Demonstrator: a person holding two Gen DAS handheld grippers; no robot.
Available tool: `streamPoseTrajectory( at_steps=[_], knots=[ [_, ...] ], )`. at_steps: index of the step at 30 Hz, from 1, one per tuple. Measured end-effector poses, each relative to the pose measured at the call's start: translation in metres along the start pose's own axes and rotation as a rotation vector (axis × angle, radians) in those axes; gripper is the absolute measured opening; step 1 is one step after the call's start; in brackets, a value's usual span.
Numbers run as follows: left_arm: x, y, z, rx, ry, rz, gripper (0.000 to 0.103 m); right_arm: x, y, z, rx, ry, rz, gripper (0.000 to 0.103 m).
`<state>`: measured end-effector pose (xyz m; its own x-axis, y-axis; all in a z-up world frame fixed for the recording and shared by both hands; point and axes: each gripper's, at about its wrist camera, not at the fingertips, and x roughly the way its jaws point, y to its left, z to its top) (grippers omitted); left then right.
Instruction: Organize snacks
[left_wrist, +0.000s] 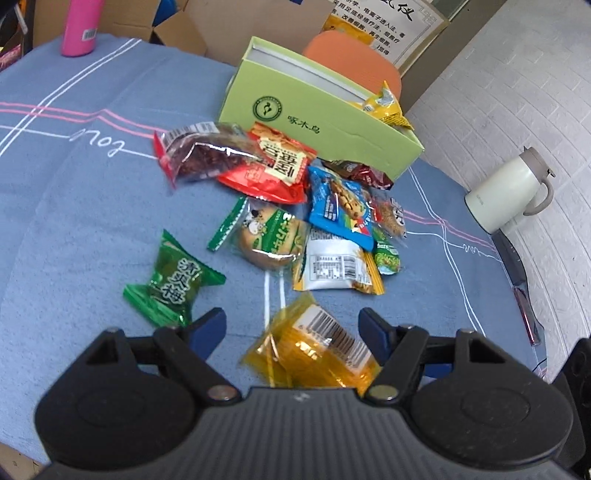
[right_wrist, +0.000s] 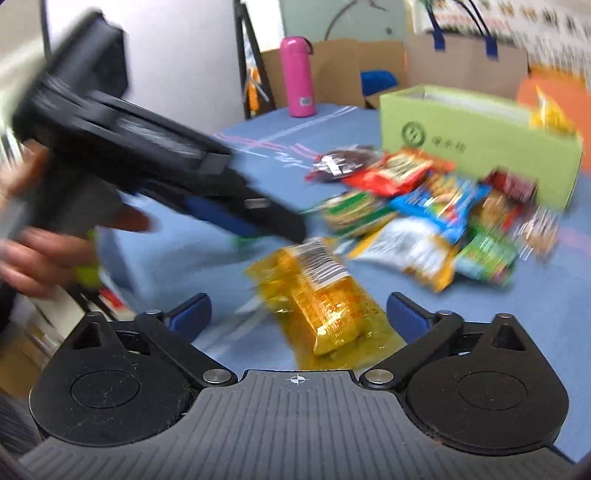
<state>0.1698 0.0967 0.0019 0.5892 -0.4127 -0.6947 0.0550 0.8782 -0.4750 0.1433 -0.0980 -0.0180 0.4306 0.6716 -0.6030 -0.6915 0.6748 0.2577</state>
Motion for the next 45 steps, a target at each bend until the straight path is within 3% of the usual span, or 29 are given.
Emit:
streamPoseTrajectory(
  at_steps=[5, 9, 14, 19, 21, 28, 36, 39, 44, 45],
  knots=[
    [-0.008, 0.006, -0.014, -0.081, 0.01, 0.016, 0.071, -0.002, 0.006, 0.001, -0.047, -0.037, -0.113, 0.092],
    [0.007, 0.001, -0.012, -0.1, 0.04, -0.018, 0.071, 0.018, 0.003, -0.003, -0.022, -0.006, -0.062, 0.084],
    [0.034, -0.021, -0.002, -0.014, 0.064, -0.013, 0.071, 0.027, 0.006, -0.009, 0.004, -0.023, -0.126, 0.081],
    [0.052, -0.037, 0.009, 0.076, 0.104, -0.018, 0.07, 0.026, 0.009, -0.017, 0.03, -0.061, -0.226, 0.087],
    [0.054, -0.039, 0.01, 0.092, 0.114, -0.012, 0.07, 0.025, 0.005, -0.016, 0.052, -0.062, -0.251, 0.093],
    [0.053, -0.04, 0.01, 0.119, 0.121, -0.007, 0.071, 0.023, 0.01, -0.015, 0.085, -0.057, -0.299, 0.092],
    [0.048, -0.043, 0.005, 0.131, 0.12, -0.012, 0.071, 0.007, 0.017, -0.024, 0.128, -0.096, -0.298, 0.079],
    [0.048, -0.043, 0.003, 0.137, 0.126, -0.013, 0.071, 0.005, 0.019, -0.025, 0.139, -0.1, -0.289, 0.069],
    [0.048, -0.044, -0.002, 0.147, 0.109, 0.001, 0.065, 0.008, 0.022, -0.029, 0.121, -0.098, -0.298, 0.067],
    [0.046, -0.044, -0.004, 0.154, 0.099, 0.004, 0.064, 0.007, 0.023, -0.03, 0.113, -0.103, -0.3, 0.055]
  ],
)
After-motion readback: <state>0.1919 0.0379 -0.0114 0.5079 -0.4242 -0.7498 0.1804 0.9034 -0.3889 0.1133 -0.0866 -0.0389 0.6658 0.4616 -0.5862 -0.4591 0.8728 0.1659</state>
